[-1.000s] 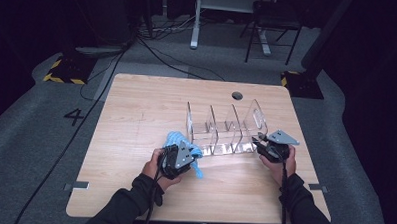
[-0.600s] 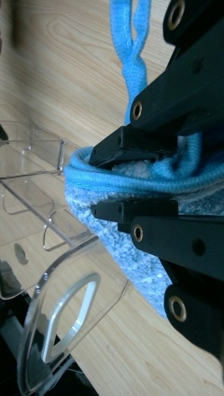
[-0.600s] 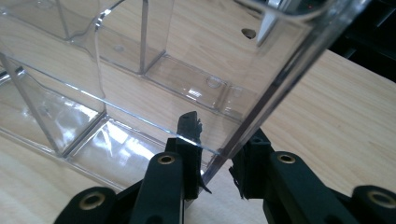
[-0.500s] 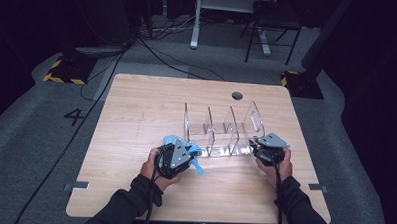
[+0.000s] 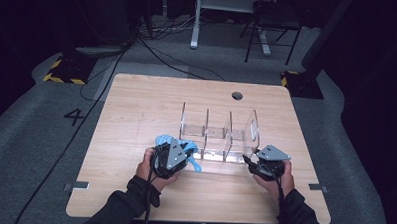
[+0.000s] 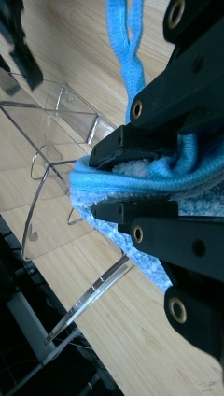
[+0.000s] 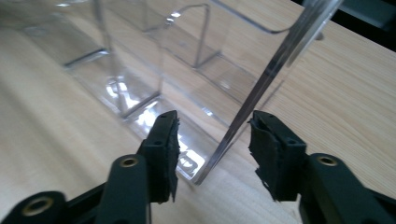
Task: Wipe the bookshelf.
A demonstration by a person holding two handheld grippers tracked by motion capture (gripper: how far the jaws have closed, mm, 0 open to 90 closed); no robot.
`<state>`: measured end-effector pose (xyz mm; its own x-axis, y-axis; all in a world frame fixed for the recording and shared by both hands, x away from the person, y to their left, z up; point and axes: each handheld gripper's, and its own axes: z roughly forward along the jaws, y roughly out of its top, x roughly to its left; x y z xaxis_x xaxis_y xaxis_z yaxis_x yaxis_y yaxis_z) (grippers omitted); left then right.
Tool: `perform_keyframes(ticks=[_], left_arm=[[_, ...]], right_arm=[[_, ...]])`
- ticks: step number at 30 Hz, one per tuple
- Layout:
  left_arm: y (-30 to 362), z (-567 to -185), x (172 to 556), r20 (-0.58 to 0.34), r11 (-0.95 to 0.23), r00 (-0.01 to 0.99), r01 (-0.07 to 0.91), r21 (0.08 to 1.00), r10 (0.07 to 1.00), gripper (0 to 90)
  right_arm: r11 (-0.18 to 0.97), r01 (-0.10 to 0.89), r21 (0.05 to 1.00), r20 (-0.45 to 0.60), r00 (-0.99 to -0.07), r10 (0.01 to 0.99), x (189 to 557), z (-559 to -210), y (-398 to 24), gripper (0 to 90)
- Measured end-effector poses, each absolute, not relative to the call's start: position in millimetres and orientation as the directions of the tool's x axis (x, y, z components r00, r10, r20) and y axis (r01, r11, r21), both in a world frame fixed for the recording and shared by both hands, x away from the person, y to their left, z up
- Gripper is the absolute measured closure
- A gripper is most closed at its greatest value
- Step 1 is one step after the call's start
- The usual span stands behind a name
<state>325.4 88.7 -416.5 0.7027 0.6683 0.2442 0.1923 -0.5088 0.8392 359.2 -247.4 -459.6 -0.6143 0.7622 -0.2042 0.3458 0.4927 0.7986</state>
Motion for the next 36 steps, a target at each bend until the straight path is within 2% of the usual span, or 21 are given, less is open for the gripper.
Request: perform_keyframes(ticks=[6,15,20,24,27,36], left_arm=[[88.9,-416.7,328.0,0.250,-0.509,0.694,0.192,0.839,0.675,73.9],[93.2,-418.1,335.9,0.266,-0.514,0.674,0.197,0.835,0.689,74.0],[93.0,-418.6,337.3,0.265,-0.513,0.670,0.202,0.834,0.694,74.0],[92.9,-419.3,338.5,0.266,-0.517,0.672,0.201,0.832,0.691,74.1],[92.9,-419.5,338.4,0.267,-0.517,0.674,0.199,0.832,0.689,74.0],[91.2,-420.4,336.2,0.275,-0.529,0.682,0.193,0.826,0.677,73.9]], right_arm=[[0.423,0.290,0.858,-0.141,-0.660,0.738,352.3,-443.1,-271.8,44.2],[0.341,0.221,0.914,-0.111,-0.671,0.733,357.5,-411.1,-291.0,44.4],[0.309,0.232,0.922,-0.077,-0.674,0.735,372.5,-403.0,-293.0,44.6],[0.247,0.275,0.929,0.005,-0.677,0.736,386.4,-403.2,-297.4,45.2],[0.242,0.284,0.928,0.020,-0.685,0.728,387.9,-403.4,-298.7,45.2],[0.303,0.263,0.916,-0.029,-0.709,0.704,382.9,-398.5,-286.3,44.4]])
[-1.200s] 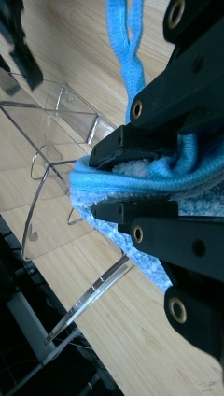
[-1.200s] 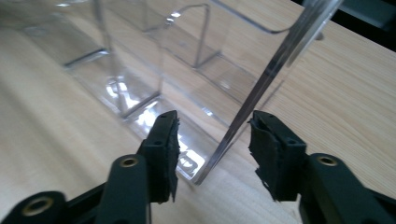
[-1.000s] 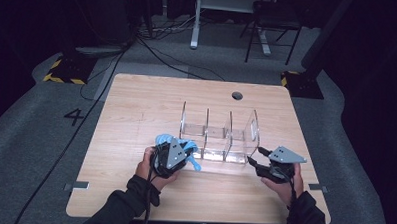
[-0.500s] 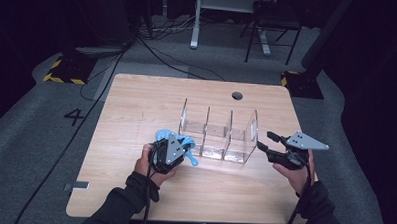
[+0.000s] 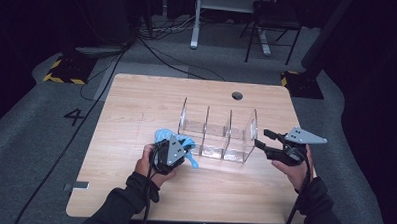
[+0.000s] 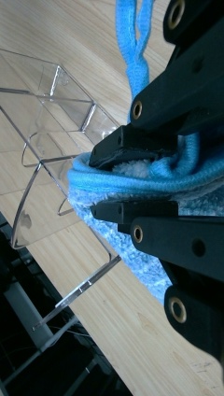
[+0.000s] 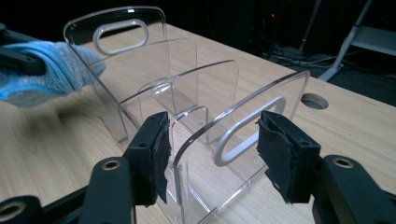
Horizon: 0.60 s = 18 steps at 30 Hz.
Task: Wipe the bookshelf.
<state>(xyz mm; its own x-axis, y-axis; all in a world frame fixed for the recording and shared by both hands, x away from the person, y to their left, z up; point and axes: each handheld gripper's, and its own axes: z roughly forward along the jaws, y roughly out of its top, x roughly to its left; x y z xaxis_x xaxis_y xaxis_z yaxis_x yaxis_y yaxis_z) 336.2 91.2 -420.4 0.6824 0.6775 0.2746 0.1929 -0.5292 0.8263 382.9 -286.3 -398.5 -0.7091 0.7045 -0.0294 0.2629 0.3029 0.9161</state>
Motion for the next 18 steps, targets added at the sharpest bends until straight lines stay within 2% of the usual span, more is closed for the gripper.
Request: perform_keyframes(ticks=[7,9,18], left_arm=[[87.4,-422.2,336.1,0.278,-0.539,0.695,0.186,0.821,0.664,73.9],[86.2,-422.1,336.1,0.278,-0.535,0.698,0.178,0.826,0.660,73.8],[82.2,-413.0,338.7,0.265,-0.503,0.705,0.149,0.851,0.658,73.9]], right_arm=[[0.297,0.325,0.898,0.019,-0.702,0.712,397.2,-402.7,-277.4,41.2],[0.293,0.383,0.876,0.077,-0.711,0.699,408.0,-409.5,-273.6,42.1],[0.297,0.389,0.872,0.073,-0.703,0.707,408.4,-409.9,-272.2,44.9]])
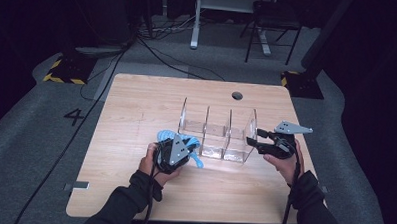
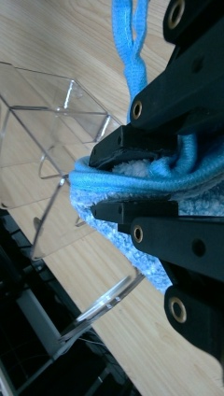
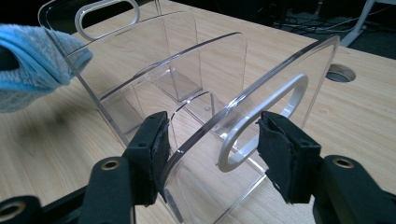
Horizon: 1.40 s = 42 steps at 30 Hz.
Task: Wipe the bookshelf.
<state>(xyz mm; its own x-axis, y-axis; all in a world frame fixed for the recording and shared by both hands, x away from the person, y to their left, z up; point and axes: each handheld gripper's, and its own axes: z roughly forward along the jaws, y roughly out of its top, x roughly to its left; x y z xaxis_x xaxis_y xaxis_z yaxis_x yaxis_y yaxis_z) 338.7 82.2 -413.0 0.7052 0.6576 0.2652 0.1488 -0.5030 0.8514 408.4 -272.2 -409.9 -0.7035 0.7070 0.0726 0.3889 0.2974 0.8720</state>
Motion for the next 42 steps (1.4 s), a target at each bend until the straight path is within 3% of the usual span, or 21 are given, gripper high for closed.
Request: perform_keyframes(ticks=[26,29,32,42], left_arm=[[-26.9,-421.6,351.7,0.276,-0.527,0.841,0.013,0.850,0.466,74.4],[-27.4,-424.2,351.4,0.271,-0.534,0.847,0.018,0.845,0.457,74.4],[-19.7,-425.3,352.1,0.264,-0.541,0.849,0.030,0.841,0.458,74.4],[44.4,-418.3,348.7,0.283,-0.559,0.801,0.077,0.826,0.528,73.7]], right_arm=[[0.345,0.353,0.870,0.003,-0.703,0.712,396.8,-403.6,-260.7,53.1],[0.338,0.358,0.870,0.010,-0.699,0.715,397.3,-404.0,-260.7,52.0],[0.319,0.370,0.872,0.020,-0.679,0.734,400.9,-407.1,-259.9,44.0],[0.309,0.406,0.860,0.066,-0.688,0.722,411.3,-410.4,-258.6,40.9]])
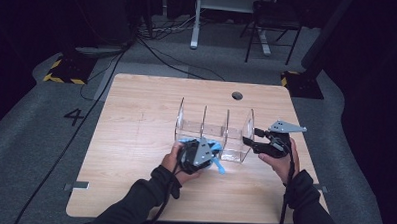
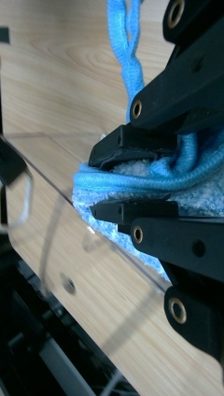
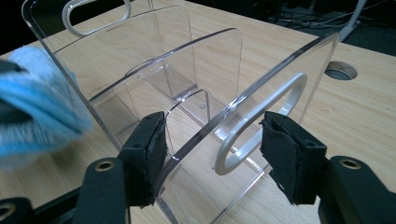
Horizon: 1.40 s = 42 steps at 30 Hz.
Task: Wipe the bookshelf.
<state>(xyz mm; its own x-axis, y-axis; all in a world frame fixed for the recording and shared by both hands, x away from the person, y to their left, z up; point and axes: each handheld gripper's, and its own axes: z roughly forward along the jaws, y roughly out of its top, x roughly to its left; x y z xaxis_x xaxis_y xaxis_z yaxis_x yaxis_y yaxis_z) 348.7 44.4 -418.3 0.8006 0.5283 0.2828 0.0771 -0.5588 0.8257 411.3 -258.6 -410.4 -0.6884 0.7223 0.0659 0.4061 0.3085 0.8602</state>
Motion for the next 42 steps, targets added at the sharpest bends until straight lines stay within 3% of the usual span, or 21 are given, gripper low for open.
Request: perform_keyframes(ticks=[4,6,13,19,42], left_arm=[[80.3,-410.3,342.2,0.279,-0.528,0.770,0.088,0.845,0.574,73.8],[91.9,-408.3,339.6,0.281,-0.522,0.761,0.087,0.849,0.584,73.8],[108.8,-409.4,339.1,0.311,-0.549,0.739,0.096,0.830,0.598,74.9],[112.4,-413.6,348.2,0.279,-0.531,0.729,0.136,0.836,0.625,75.5],[5.6,-415.7,342.9,0.299,-0.575,0.821,0.043,0.817,0.486,78.2]], right_arm=[[0.288,0.427,0.857,0.099,-0.686,0.721,413.6,-412.7,-257.2,43.6],[0.304,0.434,0.848,0.092,-0.686,0.722,415.2,-415.1,-253.7,51.6],[0.301,0.447,0.843,0.121,-0.701,0.702,417.4,-417.4,-251.3,52.5],[0.308,0.449,0.839,0.139,-0.724,0.675,407.2,-416.1,-247.4,53.1],[0.240,0.481,0.843,0.181,-0.674,0.716,391.9,-418.7,-243.6,53.3]])
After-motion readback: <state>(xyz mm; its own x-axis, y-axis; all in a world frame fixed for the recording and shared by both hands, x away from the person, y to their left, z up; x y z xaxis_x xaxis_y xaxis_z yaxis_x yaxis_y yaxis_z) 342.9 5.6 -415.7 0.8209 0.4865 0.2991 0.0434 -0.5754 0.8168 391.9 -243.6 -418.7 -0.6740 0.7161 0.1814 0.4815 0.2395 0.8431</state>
